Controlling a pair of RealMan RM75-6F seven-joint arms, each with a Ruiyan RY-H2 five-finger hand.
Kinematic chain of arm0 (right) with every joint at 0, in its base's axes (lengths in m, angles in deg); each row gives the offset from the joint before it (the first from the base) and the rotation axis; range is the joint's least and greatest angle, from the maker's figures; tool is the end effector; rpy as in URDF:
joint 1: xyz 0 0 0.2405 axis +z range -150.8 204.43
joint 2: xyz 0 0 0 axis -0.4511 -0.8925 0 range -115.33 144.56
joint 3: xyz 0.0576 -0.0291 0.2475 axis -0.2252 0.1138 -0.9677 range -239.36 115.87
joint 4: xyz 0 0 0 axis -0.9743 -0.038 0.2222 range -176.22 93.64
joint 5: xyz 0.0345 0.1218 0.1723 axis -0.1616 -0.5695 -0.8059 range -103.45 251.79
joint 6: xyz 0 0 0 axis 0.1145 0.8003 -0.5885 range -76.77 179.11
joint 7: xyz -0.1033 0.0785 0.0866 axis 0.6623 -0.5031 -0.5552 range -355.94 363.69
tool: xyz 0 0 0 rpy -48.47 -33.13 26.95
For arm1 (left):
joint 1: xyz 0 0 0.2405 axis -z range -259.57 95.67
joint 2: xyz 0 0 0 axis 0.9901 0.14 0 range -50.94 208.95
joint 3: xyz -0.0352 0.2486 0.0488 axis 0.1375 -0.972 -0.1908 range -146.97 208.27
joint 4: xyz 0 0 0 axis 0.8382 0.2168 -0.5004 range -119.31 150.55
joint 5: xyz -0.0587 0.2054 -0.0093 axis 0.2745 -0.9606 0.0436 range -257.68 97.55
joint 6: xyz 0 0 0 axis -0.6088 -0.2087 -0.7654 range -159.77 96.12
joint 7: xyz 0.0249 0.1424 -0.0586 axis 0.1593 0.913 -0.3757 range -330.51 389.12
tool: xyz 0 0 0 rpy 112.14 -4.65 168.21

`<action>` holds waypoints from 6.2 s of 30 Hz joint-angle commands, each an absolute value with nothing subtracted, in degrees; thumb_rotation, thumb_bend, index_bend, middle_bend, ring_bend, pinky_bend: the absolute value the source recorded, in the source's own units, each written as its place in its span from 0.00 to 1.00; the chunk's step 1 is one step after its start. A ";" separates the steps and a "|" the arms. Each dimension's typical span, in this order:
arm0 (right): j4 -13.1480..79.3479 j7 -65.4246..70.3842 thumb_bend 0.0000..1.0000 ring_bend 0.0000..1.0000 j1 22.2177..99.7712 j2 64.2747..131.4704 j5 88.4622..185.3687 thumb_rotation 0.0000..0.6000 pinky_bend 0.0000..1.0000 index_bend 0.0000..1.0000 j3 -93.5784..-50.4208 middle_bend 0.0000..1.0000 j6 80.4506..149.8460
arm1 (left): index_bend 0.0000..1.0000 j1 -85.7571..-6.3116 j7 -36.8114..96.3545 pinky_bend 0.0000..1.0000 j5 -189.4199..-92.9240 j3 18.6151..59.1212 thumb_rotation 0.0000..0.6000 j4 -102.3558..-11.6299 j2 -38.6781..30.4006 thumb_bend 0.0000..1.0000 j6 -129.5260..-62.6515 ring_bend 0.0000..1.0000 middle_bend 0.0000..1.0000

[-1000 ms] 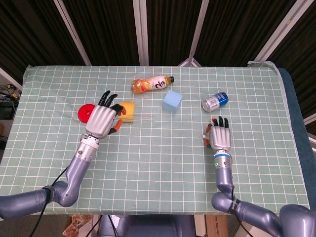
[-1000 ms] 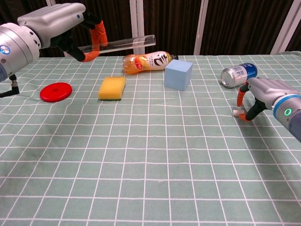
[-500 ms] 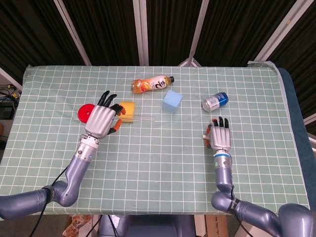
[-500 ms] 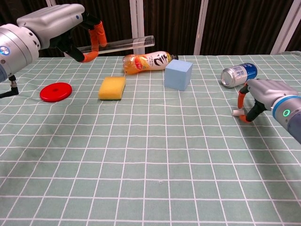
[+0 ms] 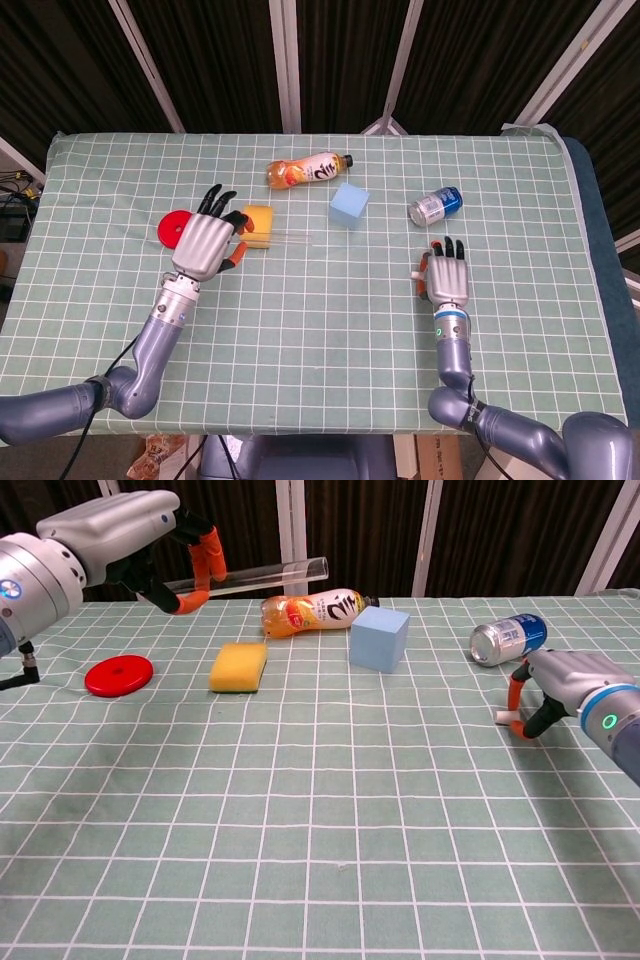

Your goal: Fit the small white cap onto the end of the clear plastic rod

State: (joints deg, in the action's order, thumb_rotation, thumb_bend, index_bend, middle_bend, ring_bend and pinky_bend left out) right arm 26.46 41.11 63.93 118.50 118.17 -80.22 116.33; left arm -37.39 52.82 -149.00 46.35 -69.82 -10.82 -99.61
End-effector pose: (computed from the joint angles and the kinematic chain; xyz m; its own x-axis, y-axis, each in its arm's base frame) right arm -0.2205 -0.3713 -0.0412 0.4583 -0.2086 0.8640 -0.8623 0.1314 0.4891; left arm -0.0932 0.3755 0.0201 0.3846 -0.0616 0.9210 0.8357 -0.4005 -0.3758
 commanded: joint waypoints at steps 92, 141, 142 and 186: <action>29.08 42.52 0.45 0.00 70.00 117.19 154.20 1.00 0.00 0.53 -76.76 0.21 127.96 | 0.49 -38.54 56.27 0.02 -135.37 50.79 1.00 -65.24 -33.06 0.75 -104.17 0.14 0.50; 30.89 43.75 0.45 0.00 69.17 119.20 153.63 1.00 0.00 0.53 -76.99 0.21 127.60 | 0.49 -38.88 56.17 0.02 -137.25 51.09 1.00 -63.59 -34.91 0.75 -103.64 0.14 0.50; 30.97 43.75 0.45 0.00 69.15 119.23 153.60 1.00 0.00 0.53 -76.99 0.21 127.60 | 0.49 -38.88 56.16 0.02 -137.27 51.10 1.00 -63.54 -34.97 0.75 -103.62 0.14 0.50; 34.38 45.27 0.45 0.00 68.21 118.25 153.06 1.00 0.00 0.00 -76.92 0.02 127.16 | 0.48 -38.69 55.44 0.02 -139.34 51.75 1.00 -62.83 -35.84 0.75 -103.63 0.14 0.50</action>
State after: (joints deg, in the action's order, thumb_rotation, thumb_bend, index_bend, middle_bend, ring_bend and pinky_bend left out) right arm 34.30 45.19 68.28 118.33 153.13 -76.92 127.15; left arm -38.66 55.47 -139.31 51.72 -62.80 -35.86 -103.62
